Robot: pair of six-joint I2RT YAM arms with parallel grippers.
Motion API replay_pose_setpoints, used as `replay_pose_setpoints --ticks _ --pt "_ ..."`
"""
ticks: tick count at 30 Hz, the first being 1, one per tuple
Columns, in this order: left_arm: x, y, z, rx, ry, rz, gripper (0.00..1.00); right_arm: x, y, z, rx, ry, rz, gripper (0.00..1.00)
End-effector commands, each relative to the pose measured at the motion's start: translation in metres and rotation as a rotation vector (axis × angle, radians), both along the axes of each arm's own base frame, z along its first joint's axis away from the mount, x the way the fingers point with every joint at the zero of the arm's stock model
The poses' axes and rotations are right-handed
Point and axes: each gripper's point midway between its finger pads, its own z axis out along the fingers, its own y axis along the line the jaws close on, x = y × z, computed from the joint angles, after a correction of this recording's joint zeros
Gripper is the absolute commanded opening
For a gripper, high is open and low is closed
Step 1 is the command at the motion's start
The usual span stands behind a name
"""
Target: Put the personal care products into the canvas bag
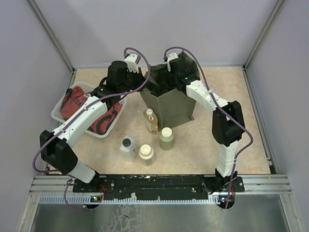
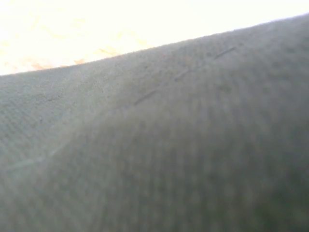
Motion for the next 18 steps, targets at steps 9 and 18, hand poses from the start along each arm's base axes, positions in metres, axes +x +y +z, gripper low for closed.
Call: replay_pose_setpoints --ticks 9,18 --pt "-0.003 0.001 0.014 -0.019 -0.034 -0.002 0.08 -0.011 0.003 0.141 0.187 -0.262 0.039 0.96" --pt "0.001 0.001 0.008 -0.016 -0.028 0.006 0.09 -0.091 -0.001 0.222 0.216 -0.356 0.091 0.99"
